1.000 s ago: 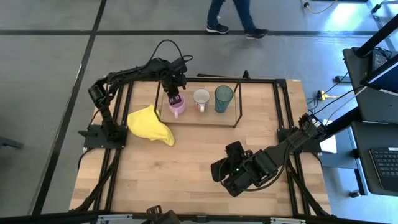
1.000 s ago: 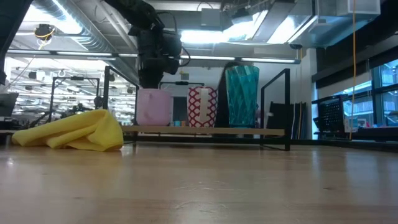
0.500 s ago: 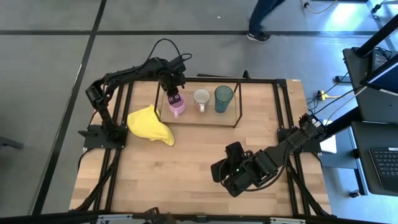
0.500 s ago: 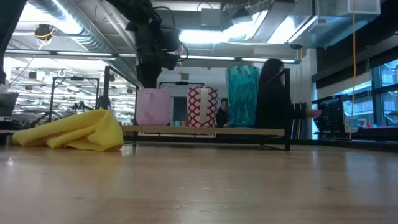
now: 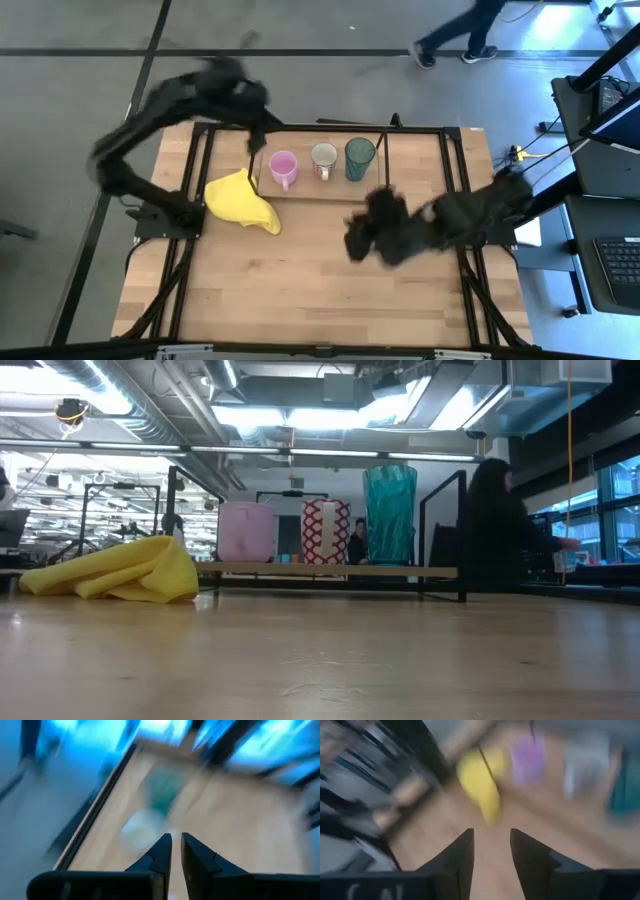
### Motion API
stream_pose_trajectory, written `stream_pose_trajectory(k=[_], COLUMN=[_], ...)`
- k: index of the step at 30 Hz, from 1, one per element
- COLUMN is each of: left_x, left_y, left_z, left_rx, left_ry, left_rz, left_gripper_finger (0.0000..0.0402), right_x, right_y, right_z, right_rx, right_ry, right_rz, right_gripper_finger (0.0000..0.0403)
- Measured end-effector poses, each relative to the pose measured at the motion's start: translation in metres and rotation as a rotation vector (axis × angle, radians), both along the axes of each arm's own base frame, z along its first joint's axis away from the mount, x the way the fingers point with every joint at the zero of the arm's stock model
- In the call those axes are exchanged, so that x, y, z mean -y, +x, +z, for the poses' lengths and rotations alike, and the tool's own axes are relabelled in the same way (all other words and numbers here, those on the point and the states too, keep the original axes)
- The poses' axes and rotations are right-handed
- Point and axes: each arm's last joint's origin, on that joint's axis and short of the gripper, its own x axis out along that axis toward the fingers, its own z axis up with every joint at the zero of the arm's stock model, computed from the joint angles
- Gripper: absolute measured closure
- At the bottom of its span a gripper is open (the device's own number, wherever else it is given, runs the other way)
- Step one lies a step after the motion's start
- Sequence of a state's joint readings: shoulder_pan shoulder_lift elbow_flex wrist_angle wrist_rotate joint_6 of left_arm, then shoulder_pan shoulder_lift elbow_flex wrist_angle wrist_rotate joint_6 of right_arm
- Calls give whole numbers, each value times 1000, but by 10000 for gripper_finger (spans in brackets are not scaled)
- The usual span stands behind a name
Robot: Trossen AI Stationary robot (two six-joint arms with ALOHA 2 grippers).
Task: Stack small to large cups/mugs on shelf
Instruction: Return to Home Position
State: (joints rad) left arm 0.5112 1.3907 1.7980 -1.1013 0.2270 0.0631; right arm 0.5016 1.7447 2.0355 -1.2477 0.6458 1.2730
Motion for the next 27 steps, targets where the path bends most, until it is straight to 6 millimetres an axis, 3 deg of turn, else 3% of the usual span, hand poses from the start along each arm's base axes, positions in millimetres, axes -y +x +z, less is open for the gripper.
stream_pose_trajectory(k=[2,5,7,9,12,15,18,20,23,27], left_x=[31,72,92,109,128,144,165,179,187,188], left_y=[-23,-62,-86,-107,-120,-106,-87,-83,-91,-110], left_z=[36,68,71,66,41,-1,-48,-80,-124,-168], left_rx=[222,486,583,678,776,823,987,1135,1334,1417], left_ry=[7,16,34,17,-133,-351,-392,-389,-399,-399], left_rz=[-68,-122,-147,-204,-394,-430,-509,-584,-643,-696], left_gripper_finger=[365,365,364,362,361,365,365,362,355,352], right_x=[17,30,30,26,15,-2,-32,-46,-53,-52], right_y=[-5,-18,-28,-34,-38,-38,-30,-18,-2,7], right_z=[37,84,105,113,110,109,103,88,59,25], right_rx=[116,266,328,338,320,385,414,409,365,369], right_ry=[-129,-296,-377,-445,-402,-247,-403,-450,-467,-453], right_rz=[50,78,107,139,277,400,633,649,640,645], right_gripper_finger=[274,274,274,274,274,274,274,274,274,274])
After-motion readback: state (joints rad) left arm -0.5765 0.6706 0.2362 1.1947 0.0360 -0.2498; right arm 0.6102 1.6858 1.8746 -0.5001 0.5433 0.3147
